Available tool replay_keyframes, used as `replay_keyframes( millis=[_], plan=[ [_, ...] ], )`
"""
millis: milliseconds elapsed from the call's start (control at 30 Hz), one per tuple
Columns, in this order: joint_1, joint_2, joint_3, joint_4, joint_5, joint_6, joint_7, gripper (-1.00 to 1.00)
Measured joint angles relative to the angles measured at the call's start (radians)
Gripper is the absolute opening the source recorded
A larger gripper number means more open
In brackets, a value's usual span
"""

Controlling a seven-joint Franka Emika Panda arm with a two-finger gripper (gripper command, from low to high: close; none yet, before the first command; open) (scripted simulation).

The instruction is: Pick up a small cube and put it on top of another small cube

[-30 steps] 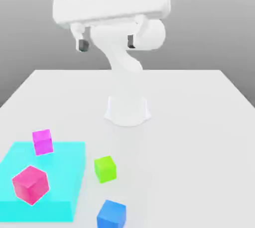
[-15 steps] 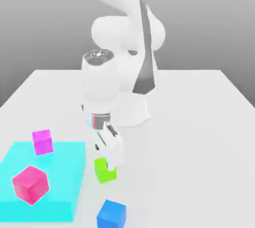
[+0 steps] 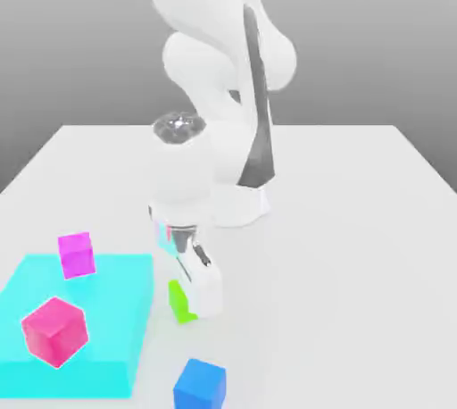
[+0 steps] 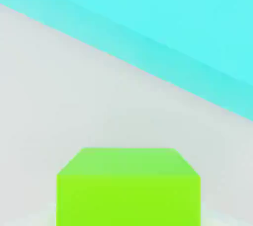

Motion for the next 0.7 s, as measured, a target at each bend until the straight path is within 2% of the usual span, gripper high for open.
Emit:
replay_keyframes(
  millis=[133,533,600,700],
  plan=[
    [0.008,-0.111,0.01,0.002,0.032,-0.114,-0.04,-1.0],
    [0.061,0.032,0.055,0.418,0.004,-0.389,-0.33,-1.0],
    [0.063,0.076,0.061,0.463,-0.002,-0.389,-0.358,-1.0],
    [0.074,0.175,0.049,0.48,-0.024,-0.307,-0.352,-1.0]
  ],
)
